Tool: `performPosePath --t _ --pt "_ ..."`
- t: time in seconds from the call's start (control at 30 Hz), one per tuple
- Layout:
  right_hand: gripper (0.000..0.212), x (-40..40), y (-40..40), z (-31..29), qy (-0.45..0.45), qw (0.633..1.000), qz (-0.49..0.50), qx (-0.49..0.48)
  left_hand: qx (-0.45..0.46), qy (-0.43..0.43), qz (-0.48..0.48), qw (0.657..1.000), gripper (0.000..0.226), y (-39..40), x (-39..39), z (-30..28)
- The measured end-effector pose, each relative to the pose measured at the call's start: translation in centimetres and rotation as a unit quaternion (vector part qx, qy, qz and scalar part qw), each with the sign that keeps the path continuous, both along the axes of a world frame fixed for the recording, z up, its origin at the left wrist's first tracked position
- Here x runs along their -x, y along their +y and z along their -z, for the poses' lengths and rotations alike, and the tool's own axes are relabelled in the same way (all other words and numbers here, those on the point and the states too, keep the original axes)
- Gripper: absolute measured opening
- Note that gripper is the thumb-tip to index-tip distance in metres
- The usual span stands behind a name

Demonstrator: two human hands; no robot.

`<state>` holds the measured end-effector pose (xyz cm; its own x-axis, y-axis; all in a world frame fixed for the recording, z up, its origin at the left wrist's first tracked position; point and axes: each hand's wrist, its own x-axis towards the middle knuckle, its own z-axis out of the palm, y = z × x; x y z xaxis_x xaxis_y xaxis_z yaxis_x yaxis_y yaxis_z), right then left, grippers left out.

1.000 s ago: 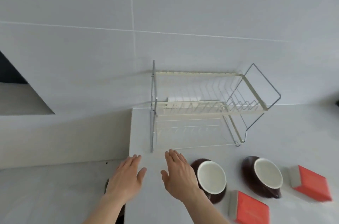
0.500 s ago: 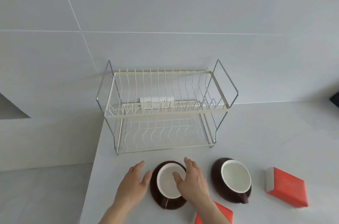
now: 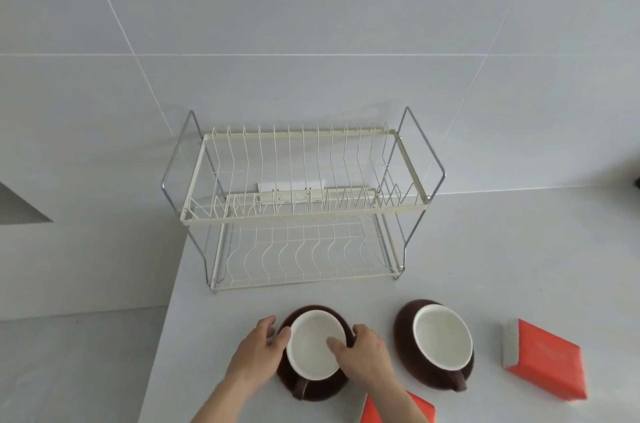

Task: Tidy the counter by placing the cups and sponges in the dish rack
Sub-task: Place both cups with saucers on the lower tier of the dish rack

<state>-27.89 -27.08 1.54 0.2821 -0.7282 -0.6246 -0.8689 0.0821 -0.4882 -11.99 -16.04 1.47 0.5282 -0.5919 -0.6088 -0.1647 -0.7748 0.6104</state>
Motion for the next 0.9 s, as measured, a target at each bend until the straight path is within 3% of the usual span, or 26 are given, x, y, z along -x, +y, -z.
performPosePath --t 0.23,0.4,0.47,0.53,0.63,0.77,0.9 --pt "0.037 -0.1 -0.2 -0.4 0.029 1.0 0.011 0.003 -0.013 0.011 -0.024 1.0 0.058 -0.2 0.3 0.6" --pt "0.023 0.0 0.0 -0.9 -0.051 0.998 0.035 0.008 -0.022 0.032 -0.052 0.998 0.07 0.6 0.1 1.0" --pt "0.051 0.3 0.1 -0.6 -0.072 0.996 0.051 -0.001 -0.016 0.042 -0.06 0.997 0.066 0.9 0.1 1.0" --pt "0.06 0.5 0.3 -0.6 -0.083 0.995 0.055 0.001 -0.006 0.053 -0.066 0.996 0.053 1.2 0.2 0.9" --pt "0.058 0.5 0.4 -0.4 -0.084 0.994 0.069 -0.007 0.002 0.063 -0.069 0.996 0.038 1.5 0.5 0.3" --pt "0.038 0.3 0.0 -0.4 -0.066 0.996 0.059 -0.017 0.007 0.071 -0.077 0.995 0.046 1.4 0.2 0.1" --pt "0.035 0.3 -0.2 -0.4 -0.071 0.995 0.062 -0.019 0.013 0.069 -0.082 0.994 0.04 1.3 0.4 -0.5"
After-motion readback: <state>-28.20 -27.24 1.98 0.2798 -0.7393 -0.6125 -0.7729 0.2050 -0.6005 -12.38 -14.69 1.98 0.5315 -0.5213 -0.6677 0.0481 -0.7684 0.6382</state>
